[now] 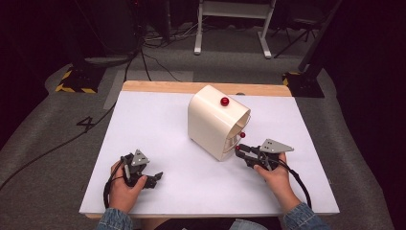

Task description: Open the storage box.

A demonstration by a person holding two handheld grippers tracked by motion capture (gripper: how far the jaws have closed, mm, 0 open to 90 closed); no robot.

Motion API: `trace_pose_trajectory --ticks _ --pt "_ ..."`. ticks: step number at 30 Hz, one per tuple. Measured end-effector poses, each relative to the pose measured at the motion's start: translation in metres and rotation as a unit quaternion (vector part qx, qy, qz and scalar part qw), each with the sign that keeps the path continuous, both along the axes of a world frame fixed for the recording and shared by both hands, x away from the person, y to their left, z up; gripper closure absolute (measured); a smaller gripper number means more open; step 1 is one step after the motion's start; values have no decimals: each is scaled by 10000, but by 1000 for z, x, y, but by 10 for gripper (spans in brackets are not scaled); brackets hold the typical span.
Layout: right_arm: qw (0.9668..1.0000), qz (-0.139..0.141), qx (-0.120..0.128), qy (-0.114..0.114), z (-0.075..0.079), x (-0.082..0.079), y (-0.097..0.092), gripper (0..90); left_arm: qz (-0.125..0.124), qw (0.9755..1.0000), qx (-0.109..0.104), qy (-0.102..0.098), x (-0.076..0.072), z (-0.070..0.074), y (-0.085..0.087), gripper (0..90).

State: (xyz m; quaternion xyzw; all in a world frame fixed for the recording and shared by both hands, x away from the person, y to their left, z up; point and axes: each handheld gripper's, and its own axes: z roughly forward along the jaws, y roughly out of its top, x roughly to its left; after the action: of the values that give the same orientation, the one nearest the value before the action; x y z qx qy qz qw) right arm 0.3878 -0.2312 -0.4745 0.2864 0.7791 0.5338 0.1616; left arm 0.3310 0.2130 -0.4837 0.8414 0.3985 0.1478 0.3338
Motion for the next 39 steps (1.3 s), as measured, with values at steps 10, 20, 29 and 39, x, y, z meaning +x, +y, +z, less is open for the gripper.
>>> trace_pose_trajectory --ticks 10,20,29,39 --pt "10000 -54 6 -40 -3 2 1 741 -3 10000 -1 -1 0 0 0 146" --pt "10000 -64 -23 -28 1 -9 -9 741 -1 10000 2 -1 0 0 0 146" --pt "9999 -120 -27 -46 9 -33 -33 741 -5 10000 5 -3 0 0 0 146" --pt "9999 -159 40 -46 13 -54 -54 741 -4 10000 3 -1 0 0 0 146"
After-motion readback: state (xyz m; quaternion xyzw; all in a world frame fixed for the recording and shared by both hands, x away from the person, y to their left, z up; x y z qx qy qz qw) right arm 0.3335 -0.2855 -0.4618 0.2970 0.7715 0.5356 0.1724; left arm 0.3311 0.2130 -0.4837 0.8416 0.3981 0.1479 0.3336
